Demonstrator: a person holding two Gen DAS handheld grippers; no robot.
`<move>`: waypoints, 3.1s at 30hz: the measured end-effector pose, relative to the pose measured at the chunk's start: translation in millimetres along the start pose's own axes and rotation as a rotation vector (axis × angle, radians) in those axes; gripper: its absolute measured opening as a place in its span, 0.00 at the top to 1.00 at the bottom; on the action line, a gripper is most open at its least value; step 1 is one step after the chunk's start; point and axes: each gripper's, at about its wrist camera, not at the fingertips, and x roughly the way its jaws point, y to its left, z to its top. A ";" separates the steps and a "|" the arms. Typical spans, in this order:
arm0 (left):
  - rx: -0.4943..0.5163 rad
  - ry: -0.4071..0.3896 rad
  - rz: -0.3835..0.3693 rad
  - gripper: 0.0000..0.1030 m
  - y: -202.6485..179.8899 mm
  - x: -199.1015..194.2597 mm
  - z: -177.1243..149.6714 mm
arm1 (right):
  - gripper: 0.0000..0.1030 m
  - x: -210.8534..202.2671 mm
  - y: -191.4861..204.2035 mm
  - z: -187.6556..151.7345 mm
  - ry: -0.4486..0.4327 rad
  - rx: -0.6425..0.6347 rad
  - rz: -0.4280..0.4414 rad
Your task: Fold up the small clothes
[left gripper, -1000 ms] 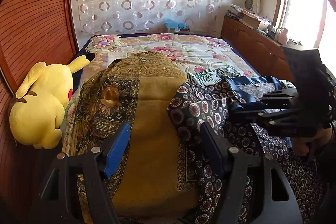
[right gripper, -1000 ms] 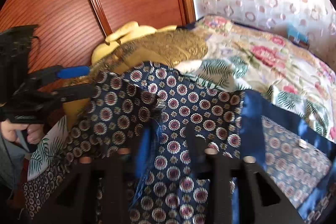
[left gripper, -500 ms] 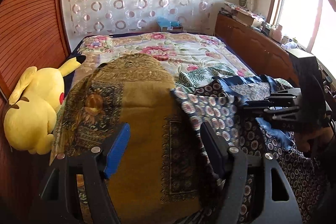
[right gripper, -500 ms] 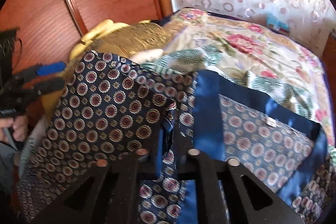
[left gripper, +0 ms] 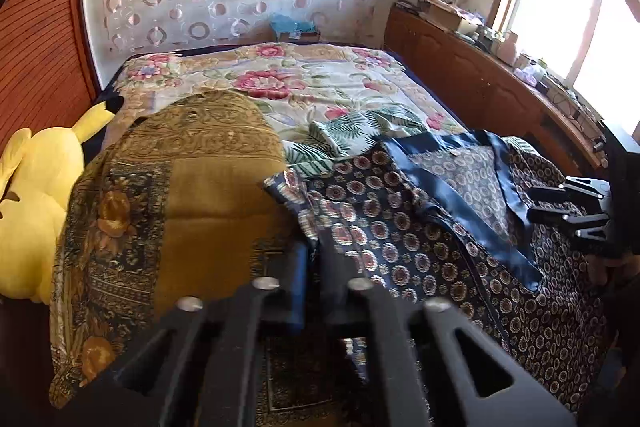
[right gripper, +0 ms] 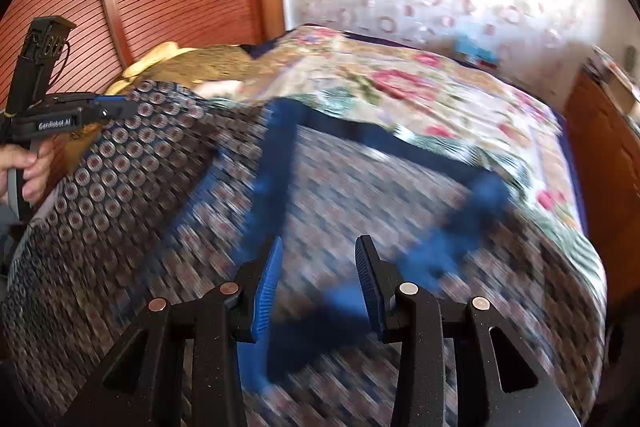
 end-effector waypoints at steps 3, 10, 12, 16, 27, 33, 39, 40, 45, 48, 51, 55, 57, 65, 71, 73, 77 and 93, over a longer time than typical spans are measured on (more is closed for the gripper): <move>0.038 -0.024 0.028 0.98 -2.2 -7.8 1.6 | 0.62 -21.9 -19.4 -30.3 -0.002 0.073 -0.042; -0.001 -0.068 0.125 0.98 27.2 -16.8 9.7 | 0.61 -53.4 -64.2 -89.1 0.021 0.212 -0.128; 0.003 -0.065 0.135 0.98 29.4 -14.4 9.0 | 0.61 -57.3 -66.0 -94.3 0.022 0.227 -0.137; 0.026 -0.088 0.150 0.98 20.6 -19.0 3.7 | 0.61 -69.5 -70.6 -98.0 0.014 0.220 -0.133; -0.001 -0.269 0.191 0.55 1.2 -72.6 -0.2 | 0.39 -49.7 -51.3 -95.7 0.024 0.144 -0.150; 0.012 -0.283 0.131 0.20 -20.9 -73.5 -1.2 | 0.33 -46.8 -50.5 -93.7 0.028 0.142 -0.142; 0.050 -0.237 0.076 0.20 -58.9 -48.9 -6.9 | 0.30 -42.8 -51.5 -92.8 0.030 0.141 -0.151; 0.058 -0.227 0.060 0.20 -65.4 -43.3 -8.2 | 0.29 -42.6 -51.9 -92.7 0.030 0.141 -0.153; 0.094 -0.177 -0.004 0.20 -96.3 -17.7 -16.3 | 0.25 -41.3 -53.9 -92.3 0.033 0.148 -0.164; 0.124 -0.147 -0.019 0.20 -109.3 -3.6 -22.5 | 0.25 -41.5 -54.8 -92.8 0.033 0.154 -0.170; 0.150 -0.120 -0.014 0.20 -113.9 7.6 -27.3 | 0.25 -47.2 -58.7 -96.7 0.035 0.182 -0.200; 0.163 -0.077 -0.032 0.20 -115.4 18.4 -34.5 | 0.25 -75.7 -70.6 -112.6 -0.009 0.255 -0.226; 0.173 -0.041 -0.039 0.20 -116.5 24.2 -36.5 | 0.25 -93.1 -78.5 -123.3 -0.028 0.284 -0.262; 0.195 -0.004 -0.049 0.20 -121.6 29.2 -41.3 | 0.31 -132.1 -113.5 -170.5 0.005 0.396 -0.338; 0.200 0.018 -0.041 0.20 -123.5 34.4 -41.8 | 0.43 -135.4 -129.2 -195.8 0.018 0.505 -0.271; 0.196 0.027 -0.034 0.20 -123.3 37.0 -41.1 | 0.48 -137.7 -132.2 -198.5 0.010 0.534 -0.237; 0.191 0.043 -0.025 0.20 -122.8 41.3 -40.5 | 0.64 -141.5 -140.8 -199.1 0.000 0.562 -0.168; 0.182 0.027 -0.026 0.20 -119.1 36.9 -42.6 | 0.99 -148.5 -105.1 -156.5 -0.045 0.345 -0.347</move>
